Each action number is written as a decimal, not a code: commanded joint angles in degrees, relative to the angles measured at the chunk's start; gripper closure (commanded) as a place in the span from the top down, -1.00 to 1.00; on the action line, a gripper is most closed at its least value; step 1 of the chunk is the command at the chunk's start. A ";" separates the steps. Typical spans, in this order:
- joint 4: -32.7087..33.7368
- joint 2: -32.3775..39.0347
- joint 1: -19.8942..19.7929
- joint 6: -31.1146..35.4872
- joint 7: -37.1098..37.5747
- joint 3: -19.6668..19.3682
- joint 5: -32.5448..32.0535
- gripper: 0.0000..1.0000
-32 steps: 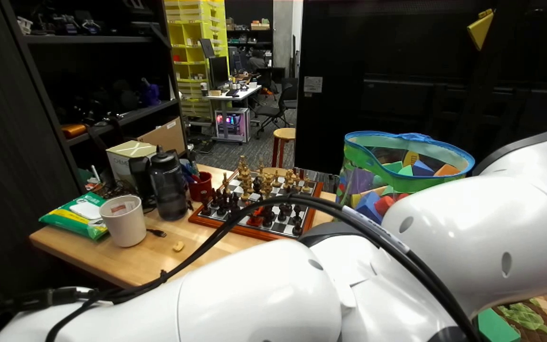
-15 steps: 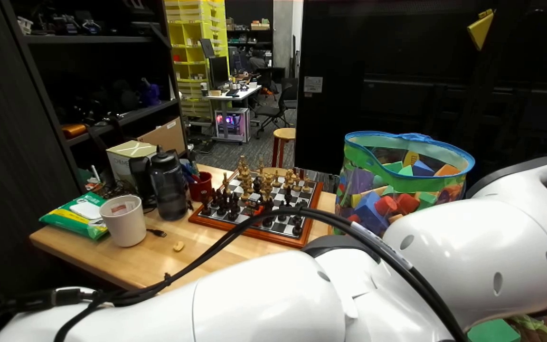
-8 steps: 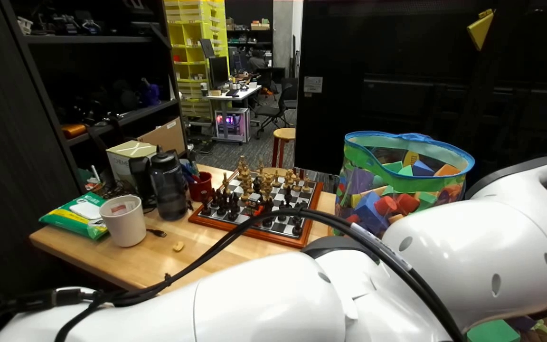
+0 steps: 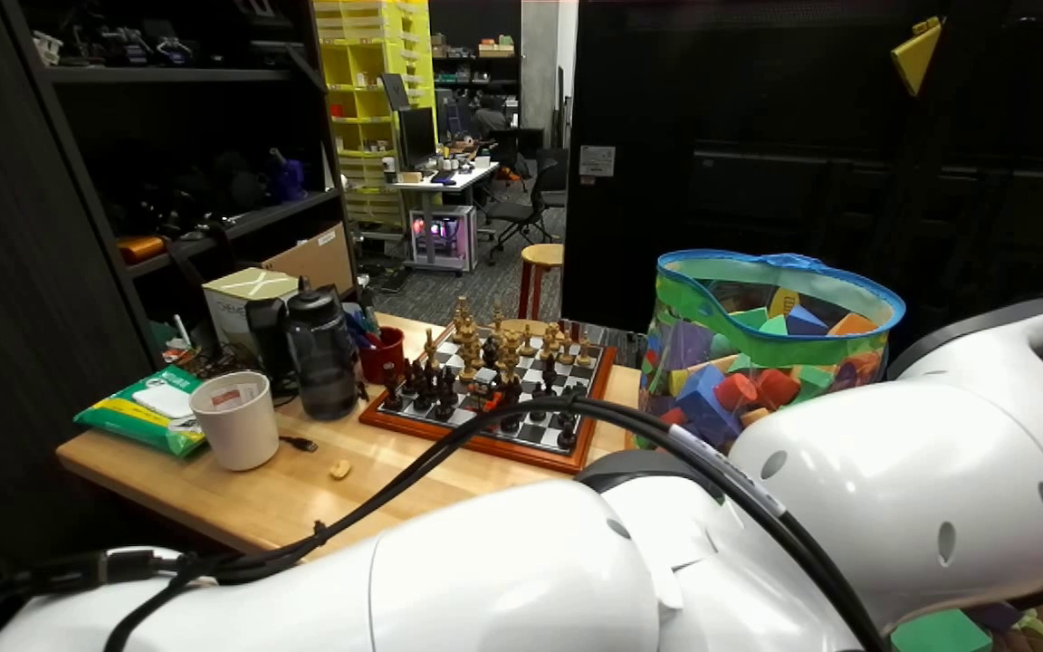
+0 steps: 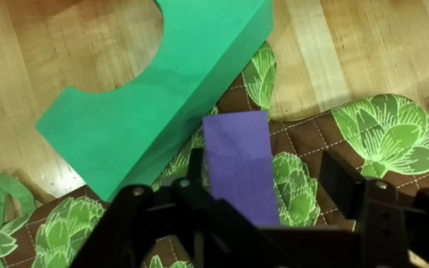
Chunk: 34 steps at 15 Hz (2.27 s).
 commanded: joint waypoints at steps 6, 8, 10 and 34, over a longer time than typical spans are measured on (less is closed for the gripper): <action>1.26 0.67 -0.15 -0.57 0.23 0.53 -0.46 0.60; 1.25 0.59 -0.21 -0.94 0.00 0.60 -0.43 0.91; 1.32 0.61 -0.23 -1.39 -0.42 0.71 -0.40 1.00; -1.40 -10.72 -5.87 -4.23 -18.46 3.73 1.49 1.00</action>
